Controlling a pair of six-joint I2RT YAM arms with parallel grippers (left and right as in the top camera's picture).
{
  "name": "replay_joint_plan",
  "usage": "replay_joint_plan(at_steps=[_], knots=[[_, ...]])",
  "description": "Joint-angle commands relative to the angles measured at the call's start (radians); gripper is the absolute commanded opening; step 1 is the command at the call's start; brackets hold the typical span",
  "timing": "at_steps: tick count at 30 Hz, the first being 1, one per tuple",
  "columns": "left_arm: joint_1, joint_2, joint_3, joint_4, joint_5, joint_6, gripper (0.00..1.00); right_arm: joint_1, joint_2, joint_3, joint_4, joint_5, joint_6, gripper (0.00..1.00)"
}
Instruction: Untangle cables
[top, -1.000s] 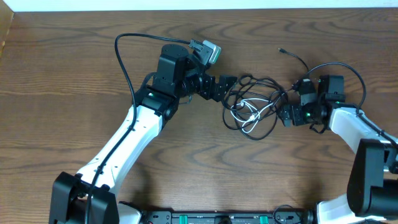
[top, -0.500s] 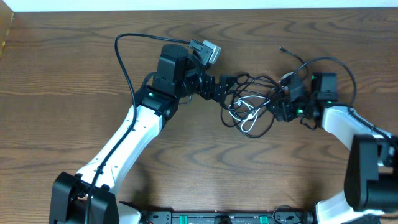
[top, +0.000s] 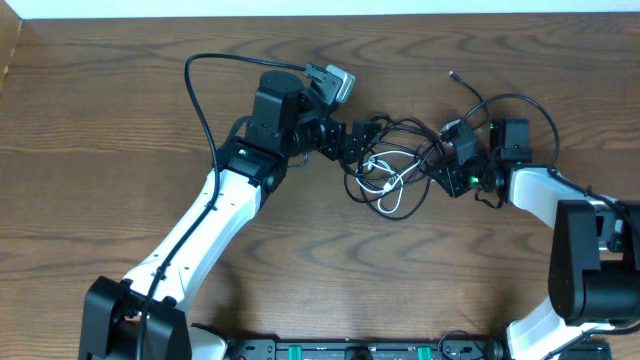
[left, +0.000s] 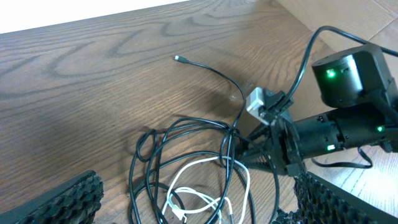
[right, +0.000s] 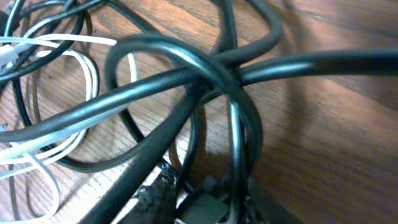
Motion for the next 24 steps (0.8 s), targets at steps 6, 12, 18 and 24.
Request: replay_joint_plan(at_steps=[6, 12, 18, 24], knots=[[0.002, 0.006, -0.002, 0.001, 0.013, -0.012, 0.97, -0.012, -0.19, -0.006, -0.016, -0.001, 0.114, 0.02], [0.002, 0.006, -0.002, 0.001, 0.013, -0.012, 0.97, -0.011, -0.344, -0.006, -0.023, -0.031, 0.183, 0.01], [0.002, 0.006, -0.002, 0.001, 0.013, -0.013, 0.98, -0.011, -0.471, -0.005, -0.022, -0.031, 0.182, 0.01], [0.002, 0.006, -0.002, 0.001, 0.013, -0.014, 0.97, -0.011, -0.549, -0.005, -0.018, -0.083, 0.182, 0.01]])
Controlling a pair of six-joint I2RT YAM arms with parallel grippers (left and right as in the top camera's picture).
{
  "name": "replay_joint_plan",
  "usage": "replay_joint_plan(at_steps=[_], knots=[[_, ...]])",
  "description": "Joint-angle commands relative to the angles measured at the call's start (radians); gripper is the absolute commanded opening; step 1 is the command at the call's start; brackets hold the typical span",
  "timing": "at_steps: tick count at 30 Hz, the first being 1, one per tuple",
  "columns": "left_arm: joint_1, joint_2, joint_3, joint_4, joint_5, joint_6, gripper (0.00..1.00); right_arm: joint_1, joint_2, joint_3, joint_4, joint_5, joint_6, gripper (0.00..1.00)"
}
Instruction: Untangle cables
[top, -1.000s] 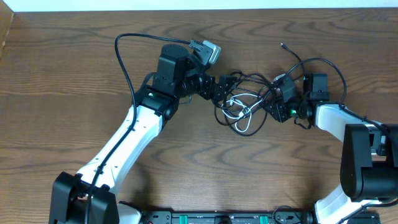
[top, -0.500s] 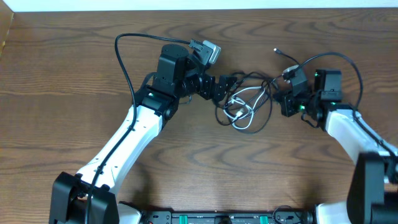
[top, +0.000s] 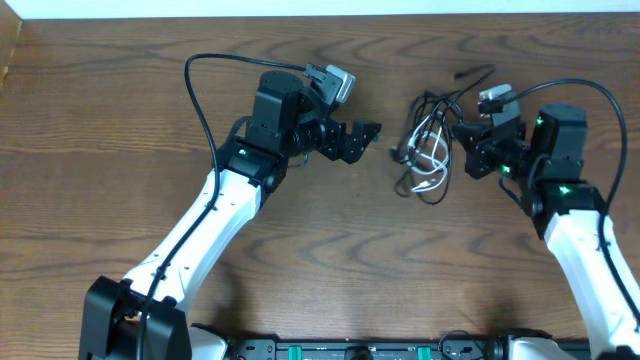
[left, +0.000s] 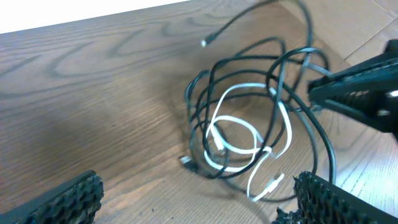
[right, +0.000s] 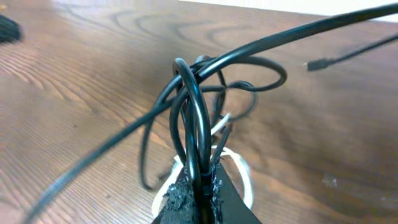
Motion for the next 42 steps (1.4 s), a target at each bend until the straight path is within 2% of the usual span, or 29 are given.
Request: replay_joint_plan(at_steps=[1, 4, 12, 14, 19, 22, 26, 29, 38, 42], knots=[[0.002, 0.006, -0.002, 0.001, 0.013, -0.016, 0.98, 0.0, -0.049, 0.0, 0.008, -0.084, 0.01, 0.01], [0.002, 0.006, -0.002, 0.001, 0.013, -0.016, 0.98, 0.0, -0.055, 0.0, -0.001, -0.151, -0.021, 0.01], [0.002, 0.006, -0.002, 0.001, 0.015, -0.016, 0.98, 0.0, -0.055, 0.0, -0.113, -0.169, -0.15, 0.01], [0.002, 0.006, -0.002, 0.005, 0.068, -0.01, 0.97, 0.0, -0.055, 0.0, -0.117, -0.169, -0.166, 0.01], [0.002, 0.006, -0.002, -0.008, 0.437, 0.213, 0.98, 0.007, -0.055, 0.0, -0.117, -0.169, -0.255, 0.01], [0.002, 0.006, -0.002, -0.09, 0.486, 0.286, 0.98, 0.013, -0.055, 0.0, -0.121, -0.17, -0.297, 0.01], [0.001, 0.006, -0.002, -0.233, 0.612, 0.485, 0.98, 0.016, -0.048, 0.0, -0.148, -0.22, -0.312, 0.01], [0.001, 0.006, -0.002, -0.283, 0.694, 0.587, 0.98, 0.029, -0.041, 0.0, -0.185, -0.28, -0.331, 0.01], [-0.003, 0.006, -0.002, -0.191, 0.686, 0.595, 0.98, 0.108, -0.035, 0.0, -0.225, -0.3, -0.331, 0.01], [-0.016, 0.006, -0.002, -0.177, 0.547, 0.595, 0.99, 0.137, -0.035, 0.0, -0.212, -0.311, -0.33, 0.01]])
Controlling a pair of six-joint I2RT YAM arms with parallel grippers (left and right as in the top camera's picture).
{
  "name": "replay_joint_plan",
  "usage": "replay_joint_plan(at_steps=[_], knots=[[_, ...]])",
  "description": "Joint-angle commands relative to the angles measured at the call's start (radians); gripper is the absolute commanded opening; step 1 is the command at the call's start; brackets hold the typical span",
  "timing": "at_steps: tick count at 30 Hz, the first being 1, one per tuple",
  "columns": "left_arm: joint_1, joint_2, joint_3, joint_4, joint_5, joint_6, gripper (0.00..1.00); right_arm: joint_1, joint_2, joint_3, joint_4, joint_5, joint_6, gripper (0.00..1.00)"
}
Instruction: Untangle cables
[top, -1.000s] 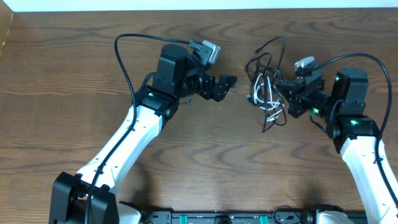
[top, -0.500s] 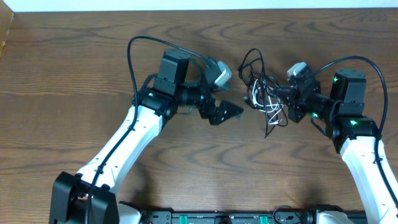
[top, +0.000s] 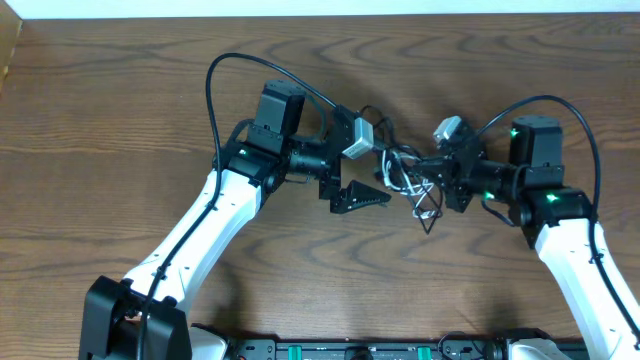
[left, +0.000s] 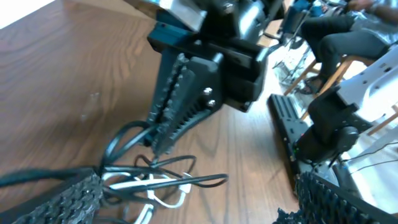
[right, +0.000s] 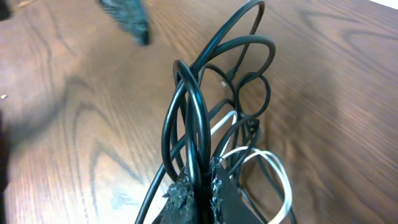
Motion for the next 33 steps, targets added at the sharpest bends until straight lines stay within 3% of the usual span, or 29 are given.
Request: replay_joint_plan(at_steps=[1, 9, 16, 19, 27, 32, 33], knots=[[-0.013, 0.005, 0.0, 0.004, -0.137, 0.025, 0.98, 0.026, 0.002, 0.001, 0.012, -0.069, -0.015, 0.01], [-0.017, 0.005, 0.0, 0.026, -0.319, 0.025, 0.98, 0.032, 0.002, 0.001, 0.018, -0.171, -0.015, 0.01], [-0.022, 0.005, 0.0, 0.062, -0.331, 0.04, 0.99, 0.056, 0.003, 0.001, 0.0, -0.171, -0.042, 0.01], [-0.042, 0.005, 0.0, 0.063, -0.331, 0.039, 0.85, 0.065, 0.003, 0.001, 0.004, -0.169, -0.041, 0.01], [-0.128, 0.005, 0.0, 0.062, -0.331, 0.039, 0.22, 0.065, 0.003, 0.001, 0.033, -0.132, -0.04, 0.01], [-0.152, 0.005, 0.0, 0.061, -0.348, 0.039, 0.19, 0.065, 0.003, 0.001, 0.051, -0.127, -0.04, 0.01], [-0.152, 0.005, 0.0, 0.059, -0.373, 0.039, 0.08, 0.065, 0.003, 0.001, 0.053, -0.11, -0.04, 0.01]])
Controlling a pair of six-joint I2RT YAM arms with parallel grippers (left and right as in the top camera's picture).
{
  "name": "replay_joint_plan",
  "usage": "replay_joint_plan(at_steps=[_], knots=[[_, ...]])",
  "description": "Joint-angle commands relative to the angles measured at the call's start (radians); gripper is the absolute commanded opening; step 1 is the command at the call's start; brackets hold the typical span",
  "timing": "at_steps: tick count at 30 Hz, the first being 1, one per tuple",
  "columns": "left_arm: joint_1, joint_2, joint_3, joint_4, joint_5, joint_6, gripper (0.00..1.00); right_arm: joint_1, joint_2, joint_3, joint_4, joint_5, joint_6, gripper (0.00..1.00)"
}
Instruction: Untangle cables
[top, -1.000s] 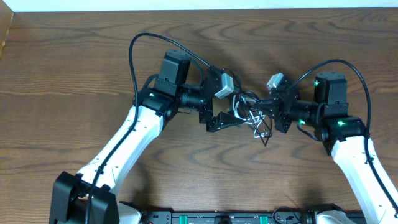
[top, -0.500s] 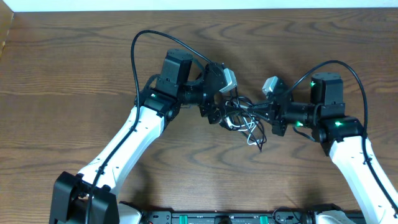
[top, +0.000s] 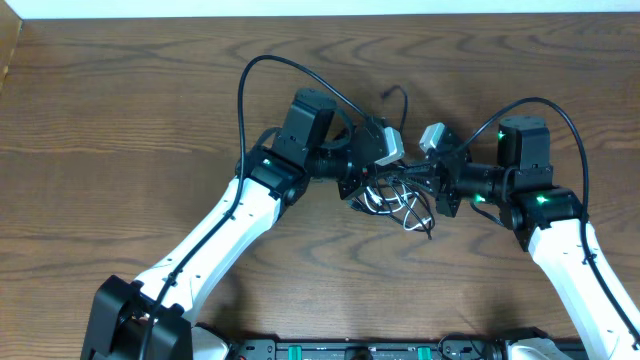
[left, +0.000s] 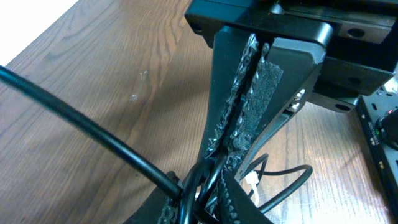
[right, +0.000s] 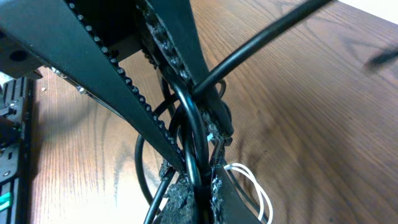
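A tangle of black cables (top: 398, 208) with a thin white cable (top: 384, 199) in it hangs at the table's middle, between my two grippers. My left gripper (top: 363, 186) is shut on black strands (left: 198, 186) from the left. From the right, my right gripper (top: 431, 189) is shut on black loops (right: 198, 140) of the same bundle. The fingertips of the two nearly touch. In the left wrist view the right gripper's fingers (left: 244, 93) stand just ahead of my left gripper (left: 208, 190). The white cable (right: 252, 180) shows beside my right gripper (right: 200, 182).
The brown wooden table (top: 120, 120) stretches all round. One loose black cable end (top: 397, 93) curls up behind the grippers. Each arm's own camera lead arcs above it, left (top: 250, 75) and right (top: 560, 110).
My left gripper was open, just left of the bundle. Now it is shut on black strands right against the right gripper. The right gripper still grips the bundle, a little further left.
At first the tangle lay on the table between both grippers, my right gripper at its right side. Then my right gripper held it lifted at the right, away from the open left gripper. Later the bundle was back near the middle. Now both grippers are shut on it.
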Motion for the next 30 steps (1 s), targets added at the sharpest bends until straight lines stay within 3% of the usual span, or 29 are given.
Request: replay_joint_plan(at_steps=[1, 5, 6, 9, 13, 16, 20, 25, 30], knots=[[-0.024, 0.004, 0.0, -0.004, -0.039, 0.002, 0.08, 0.011, 0.002, 0.006, 0.018, -0.008, -0.013, 0.01], [-0.024, 0.004, 0.0, -0.016, -0.134, 0.002, 0.08, 0.008, 0.002, 0.006, 0.018, 0.084, 0.018, 0.01], [-0.024, 0.004, 0.0, -0.017, -0.142, 0.002, 0.08, 0.005, 0.002, 0.006, 0.017, 0.095, 0.018, 0.06], [-0.024, 0.004, 0.0, -0.011, -0.142, 0.002, 0.08, 0.0, 0.002, 0.006, 0.018, 0.098, 0.017, 0.27], [-0.024, 0.004, 0.0, -0.01, -0.151, 0.003, 0.08, 0.0, 0.002, 0.006, 0.027, 0.098, 0.016, 0.69], [-0.024, 0.004, 0.0, -0.01, -0.157, 0.002, 0.08, -0.001, 0.002, 0.006, 0.048, 0.105, 0.016, 0.82], [-0.022, 0.004, 0.0, -0.011, -0.157, 0.002, 0.08, -0.008, 0.002, 0.006, 0.075, 0.139, 0.0, 0.89], [-0.007, 0.004, 0.0, -0.012, -0.155, -0.007, 0.08, -0.053, 0.002, 0.006, 0.079, 0.253, -0.006, 0.89], [-0.001, 0.004, 0.0, -0.01, -0.057, -0.008, 0.08, -0.114, 0.002, 0.006, 0.079, 0.255, -0.006, 0.88]])
